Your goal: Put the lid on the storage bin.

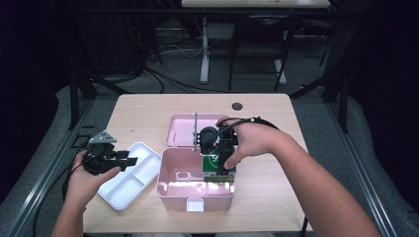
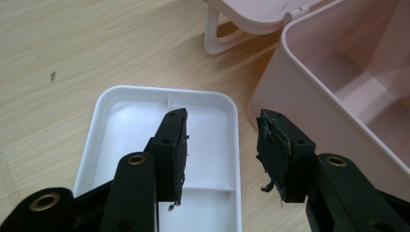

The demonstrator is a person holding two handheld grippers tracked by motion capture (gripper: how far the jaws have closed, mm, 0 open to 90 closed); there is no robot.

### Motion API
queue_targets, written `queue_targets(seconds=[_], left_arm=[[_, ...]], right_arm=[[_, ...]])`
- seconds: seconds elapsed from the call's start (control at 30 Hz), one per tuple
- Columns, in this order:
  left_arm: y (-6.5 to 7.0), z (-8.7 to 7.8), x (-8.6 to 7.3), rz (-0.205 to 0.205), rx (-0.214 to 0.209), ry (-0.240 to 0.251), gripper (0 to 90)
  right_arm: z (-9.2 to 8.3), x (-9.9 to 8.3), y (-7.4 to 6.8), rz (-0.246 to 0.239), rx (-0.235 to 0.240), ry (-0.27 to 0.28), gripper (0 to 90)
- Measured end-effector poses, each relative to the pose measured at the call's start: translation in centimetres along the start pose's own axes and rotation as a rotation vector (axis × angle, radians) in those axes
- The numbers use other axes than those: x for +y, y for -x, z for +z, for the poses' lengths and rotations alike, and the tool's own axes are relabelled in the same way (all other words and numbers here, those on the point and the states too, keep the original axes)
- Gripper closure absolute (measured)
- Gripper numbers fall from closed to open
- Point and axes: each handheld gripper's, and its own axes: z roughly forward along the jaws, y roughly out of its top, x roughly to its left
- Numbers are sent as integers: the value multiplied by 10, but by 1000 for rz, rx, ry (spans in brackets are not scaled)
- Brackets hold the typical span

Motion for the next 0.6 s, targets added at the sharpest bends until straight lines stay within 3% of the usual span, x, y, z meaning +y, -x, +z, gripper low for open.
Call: queue_targets(seconds=[0.27, 0.6], left_arm=[[1, 1, 0, 0, 2, 2, 541], [0, 1, 0, 3, 0, 1, 540]], right_arm=[[17, -2, 1, 6, 25, 1, 168], [28, 1, 0, -7, 10, -20, 167]])
